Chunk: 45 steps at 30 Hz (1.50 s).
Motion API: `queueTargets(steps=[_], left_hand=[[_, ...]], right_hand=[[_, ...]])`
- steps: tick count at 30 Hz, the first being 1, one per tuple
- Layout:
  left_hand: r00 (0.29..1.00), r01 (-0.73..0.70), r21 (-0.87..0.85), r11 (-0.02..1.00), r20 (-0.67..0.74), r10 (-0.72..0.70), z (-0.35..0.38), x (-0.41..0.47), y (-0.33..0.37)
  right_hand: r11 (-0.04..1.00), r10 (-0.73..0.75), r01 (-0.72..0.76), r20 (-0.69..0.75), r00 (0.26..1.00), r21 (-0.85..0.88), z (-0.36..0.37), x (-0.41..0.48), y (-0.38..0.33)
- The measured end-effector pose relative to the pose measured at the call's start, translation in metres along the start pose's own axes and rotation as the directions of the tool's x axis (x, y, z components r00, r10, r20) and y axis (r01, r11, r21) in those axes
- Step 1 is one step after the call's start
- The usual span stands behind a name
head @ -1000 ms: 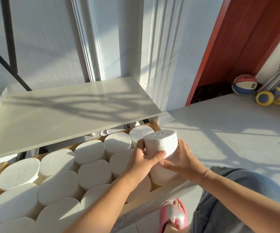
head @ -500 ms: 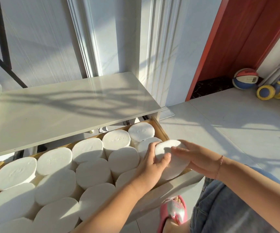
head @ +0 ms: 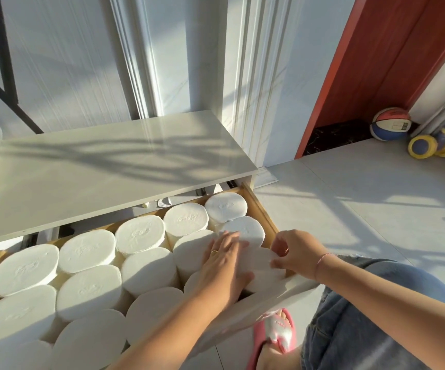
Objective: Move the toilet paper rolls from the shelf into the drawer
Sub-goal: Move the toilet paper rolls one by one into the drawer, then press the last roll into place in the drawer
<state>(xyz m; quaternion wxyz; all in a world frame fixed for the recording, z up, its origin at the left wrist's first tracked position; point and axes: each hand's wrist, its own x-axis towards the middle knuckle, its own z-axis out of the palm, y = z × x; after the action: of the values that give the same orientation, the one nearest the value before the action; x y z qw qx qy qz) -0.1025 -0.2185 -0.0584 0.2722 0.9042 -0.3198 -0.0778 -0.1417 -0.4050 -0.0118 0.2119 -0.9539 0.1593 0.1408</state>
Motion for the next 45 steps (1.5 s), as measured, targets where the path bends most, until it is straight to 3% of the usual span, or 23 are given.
queueTargets(steps=[3,5,9,13,17,24,36,45], left_hand=[[0.999,0.042,0.058,0.997,-0.004,-0.042,-0.002,-0.002,-0.004],[0.998,0.060,0.059,0.996,-0.018,-0.059,-0.008,-0.010,-0.008],[0.988,0.141,0.022,0.990,-0.068,-0.139,-0.030,-0.049,-0.024],[0.981,0.158,0.133,0.978,-0.130,-0.141,-0.054,-0.094,-0.039],[0.970,0.199,0.247,0.948,-0.186,-0.156,-0.069,-0.141,-0.047],[0.956,0.292,0.472,0.832,-0.162,-0.243,-0.072,-0.203,-0.057],[0.936,0.259,0.522,0.813,-0.342,-0.079,-0.086,-0.152,-0.102],[0.922,0.332,0.509,0.794,-0.351,-0.160,-0.113,-0.089,-0.148]], right_hand=[[0.981,0.001,-0.016,-0.077,0.997,-0.191,-0.005,-0.005,-0.006],[0.973,-0.055,0.030,-0.105,0.993,-0.227,-0.004,-0.013,-0.010],[0.967,-0.247,0.233,-0.155,0.956,-0.106,0.021,-0.048,-0.041],[0.931,-0.359,0.349,-0.092,0.929,-0.106,0.068,-0.082,-0.087],[0.926,-0.369,0.354,-0.106,0.924,-0.134,0.100,-0.094,-0.109],[0.881,-0.408,0.340,-0.163,0.898,-0.329,0.118,-0.098,-0.113],[0.875,-0.458,0.385,-0.241,0.856,-0.293,0.102,-0.037,-0.134],[0.853,-0.504,0.432,-0.247,0.828,-0.293,0.081,0.036,-0.164]])
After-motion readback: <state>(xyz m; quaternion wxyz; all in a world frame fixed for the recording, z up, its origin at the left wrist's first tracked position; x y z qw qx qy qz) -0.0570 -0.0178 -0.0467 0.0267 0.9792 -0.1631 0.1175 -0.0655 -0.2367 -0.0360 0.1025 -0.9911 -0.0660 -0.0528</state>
